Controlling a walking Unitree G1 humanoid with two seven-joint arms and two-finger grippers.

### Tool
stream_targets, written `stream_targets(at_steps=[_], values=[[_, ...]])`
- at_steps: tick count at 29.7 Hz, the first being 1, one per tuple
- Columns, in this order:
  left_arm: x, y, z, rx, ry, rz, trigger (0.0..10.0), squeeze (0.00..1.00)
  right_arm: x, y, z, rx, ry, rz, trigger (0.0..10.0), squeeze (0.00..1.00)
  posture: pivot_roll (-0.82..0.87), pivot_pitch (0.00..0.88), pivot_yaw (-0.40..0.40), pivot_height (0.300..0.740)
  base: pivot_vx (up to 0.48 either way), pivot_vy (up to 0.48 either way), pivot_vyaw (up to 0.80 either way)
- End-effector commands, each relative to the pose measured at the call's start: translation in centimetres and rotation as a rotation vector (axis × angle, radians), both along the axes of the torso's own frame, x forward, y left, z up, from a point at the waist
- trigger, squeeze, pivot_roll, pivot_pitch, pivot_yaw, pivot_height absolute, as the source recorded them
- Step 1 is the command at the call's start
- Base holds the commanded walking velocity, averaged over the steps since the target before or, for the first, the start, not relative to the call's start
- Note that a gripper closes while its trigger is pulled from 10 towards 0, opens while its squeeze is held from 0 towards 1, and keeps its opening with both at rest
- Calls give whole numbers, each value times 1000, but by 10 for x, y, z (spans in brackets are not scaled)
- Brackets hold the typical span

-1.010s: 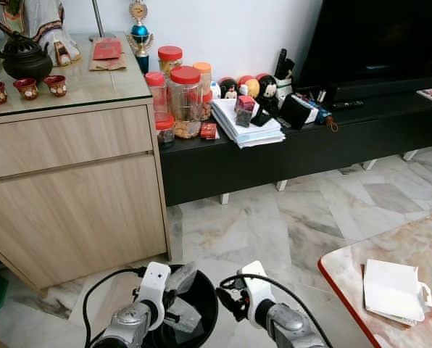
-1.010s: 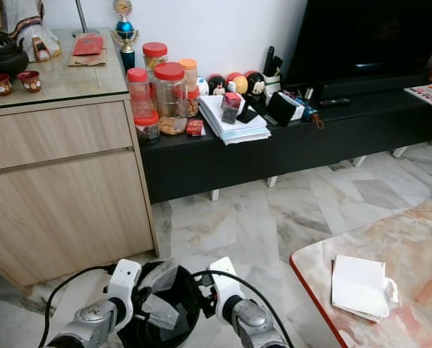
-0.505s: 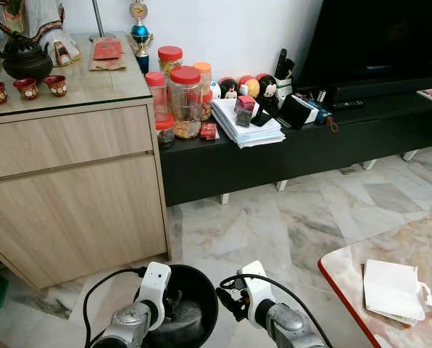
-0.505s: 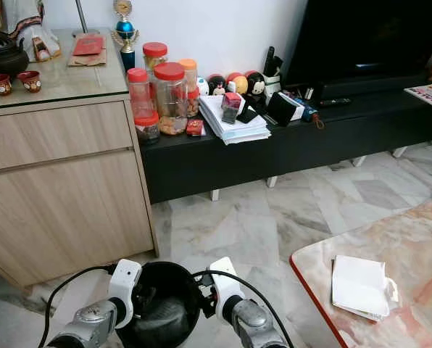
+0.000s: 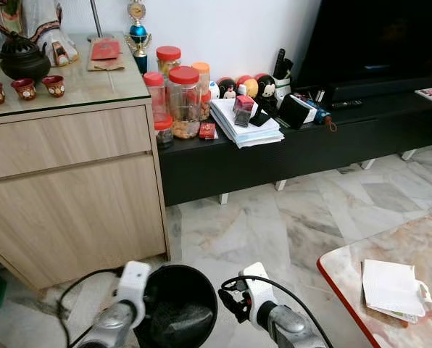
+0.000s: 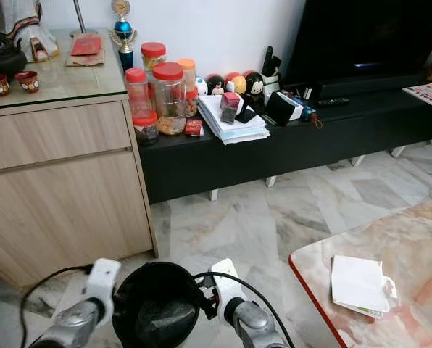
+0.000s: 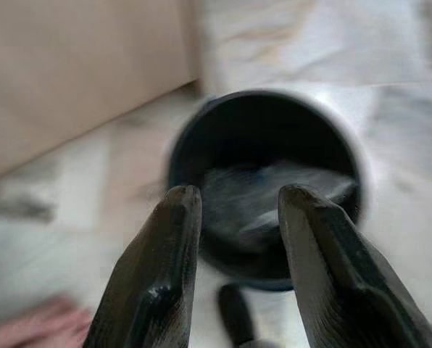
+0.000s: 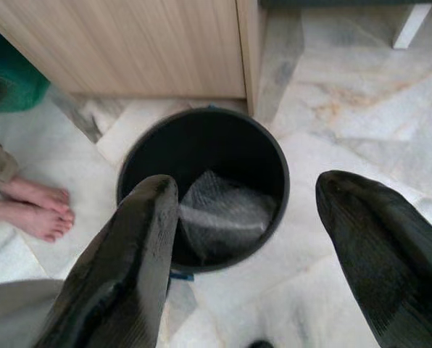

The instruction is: Picking trash to rubbish bin

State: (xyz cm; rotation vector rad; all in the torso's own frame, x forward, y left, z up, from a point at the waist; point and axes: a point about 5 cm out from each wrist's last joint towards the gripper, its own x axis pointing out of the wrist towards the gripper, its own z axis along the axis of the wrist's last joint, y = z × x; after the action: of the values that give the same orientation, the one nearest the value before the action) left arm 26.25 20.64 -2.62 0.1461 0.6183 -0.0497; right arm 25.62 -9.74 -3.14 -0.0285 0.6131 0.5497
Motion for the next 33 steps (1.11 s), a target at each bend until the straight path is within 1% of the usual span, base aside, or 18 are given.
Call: stream_targets(at_steps=[1, 2, 6, 9, 10, 11, 12, 13, 14, 17, 21, 24, 29, 33], values=[[-8, 7, -5, 31, 6, 43, 10000, 0, -8, -6, -8, -35, 42, -14, 10000, 0, 51, 68, -85, 740, 0, 0, 0], [-19, 16, -10, 57, 20, 89, 10000, 0, -13, -12, -14, -65, 63, -47, 10000, 0, 55, 69, -85, 740, 0, 0, 0], [-39, 28, -20, 90, 34, 164, 10000, 0, -24, -24, -23, -117, 105, -102, 10000, 0, 56, 68, -84, 740, 0, 0, 0], [-51, 34, -24, 110, 41, 207, 10000, 0, -30, -33, -28, -154, 128, -155, 10000, 0, 57, 68, -84, 740, 0, 0, 0], [-51, 34, -24, 110, 41, 207, 10000, 0, -30, -33, -28, -154, 128, -155, 10000, 0, 57, 68, -84, 740, 0, 0, 0], [-63, 39, -29, 108, 49, 273, 10000, 0, -34, -45, -32, -177, 154, -251, 10000, 0, 63, 68, -88, 740, 0, 0, 0], [-67, 41, -31, 107, 53, 295, 10000, 0, -36, -50, -33, -185, 164, -286, 10000, 0, 63, 68, -88, 740, 0, 0, 0], [-67, 41, -31, 107, 53, 295, 10000, 0, -36, -50, -33, -185, 164, -286, 10000, 0, 63, 68, -88, 740, 0, 0, 0], [-71, 42, -32, 105, 57, 315, 10000, 0, -39, -54, -35, -190, 180, -317, 10000, 0, 64, 66, -89, 740, 0, 0, 0], [-80, 42, -37, 114, 75, 340, 10000, 0, -47, -61, -40, -213, 215, -349, 10000, 0, 67, 63, -91, 740, 0, 0, 0], [-91, 44, -42, 118, 105, 378, 10000, 0, -56, -65, -46, -238, 254, -378, 10000, 0, 64, 56, -90, 740, 0, 0, 0], [-96, 44, -45, 122, 124, 396, 10000, 0, -63, -66, -50, -244, 283, -388, 10000, 0, 63, 54, -88, 740, 0, 0, 0], [-101, 41, -48, 122, 148, 399, 10000, 0, -73, -63, -55, -236, 316, -381, 10000, 0, 65, 51, -84, 740, 0, 0, 0], [-101, 39, -48, 115, 144, 395, 10000, 0, -75, -64, -56, -228, 324, -390, 10000, 0, 60, 50, -82, 740, 0, 0, 0]])
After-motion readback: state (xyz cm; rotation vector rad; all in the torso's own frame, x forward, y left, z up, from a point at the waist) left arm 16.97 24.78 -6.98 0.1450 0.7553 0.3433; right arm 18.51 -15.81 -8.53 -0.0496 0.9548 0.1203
